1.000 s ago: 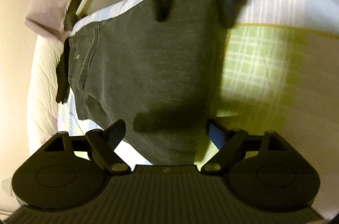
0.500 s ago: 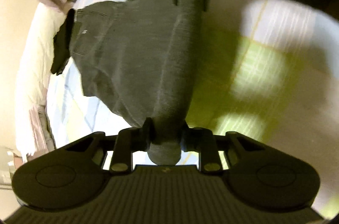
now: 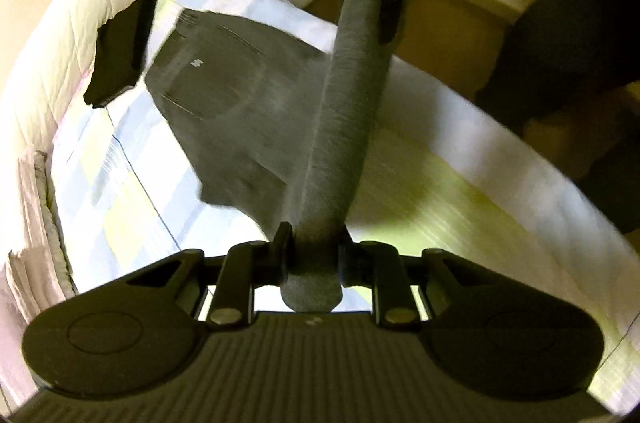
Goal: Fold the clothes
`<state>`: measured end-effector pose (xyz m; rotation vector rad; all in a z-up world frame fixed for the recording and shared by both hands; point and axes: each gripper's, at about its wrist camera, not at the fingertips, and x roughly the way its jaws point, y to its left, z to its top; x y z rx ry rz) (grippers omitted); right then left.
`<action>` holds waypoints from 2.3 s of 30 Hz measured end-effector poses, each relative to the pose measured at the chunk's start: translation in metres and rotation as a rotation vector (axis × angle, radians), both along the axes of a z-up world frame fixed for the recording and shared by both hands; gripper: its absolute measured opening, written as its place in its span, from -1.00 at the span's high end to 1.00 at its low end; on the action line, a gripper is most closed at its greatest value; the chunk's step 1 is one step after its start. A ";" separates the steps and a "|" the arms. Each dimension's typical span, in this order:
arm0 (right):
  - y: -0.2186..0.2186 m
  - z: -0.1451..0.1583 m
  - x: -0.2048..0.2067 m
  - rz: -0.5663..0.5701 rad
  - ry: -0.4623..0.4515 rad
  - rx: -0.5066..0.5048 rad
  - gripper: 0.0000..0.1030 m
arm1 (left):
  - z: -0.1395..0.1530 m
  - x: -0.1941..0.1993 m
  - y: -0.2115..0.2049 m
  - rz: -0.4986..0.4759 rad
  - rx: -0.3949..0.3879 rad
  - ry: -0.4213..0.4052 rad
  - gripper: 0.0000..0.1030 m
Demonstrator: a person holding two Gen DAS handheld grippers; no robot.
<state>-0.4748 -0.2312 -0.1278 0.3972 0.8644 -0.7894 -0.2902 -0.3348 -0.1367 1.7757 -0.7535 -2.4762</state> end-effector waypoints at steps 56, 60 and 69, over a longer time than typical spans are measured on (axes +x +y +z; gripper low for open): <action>-0.280 -0.116 -0.447 -0.827 -0.602 0.444 0.43 | -0.096 -0.372 -0.348 0.572 0.472 0.064 0.33; -0.305 -0.143 -0.435 -0.825 -0.571 0.454 0.43 | -0.127 -0.385 -0.348 0.613 0.429 0.047 0.32; -0.277 -0.105 -0.422 -0.796 -0.462 0.348 0.11 | -0.089 -0.341 -0.320 0.687 0.340 0.147 0.22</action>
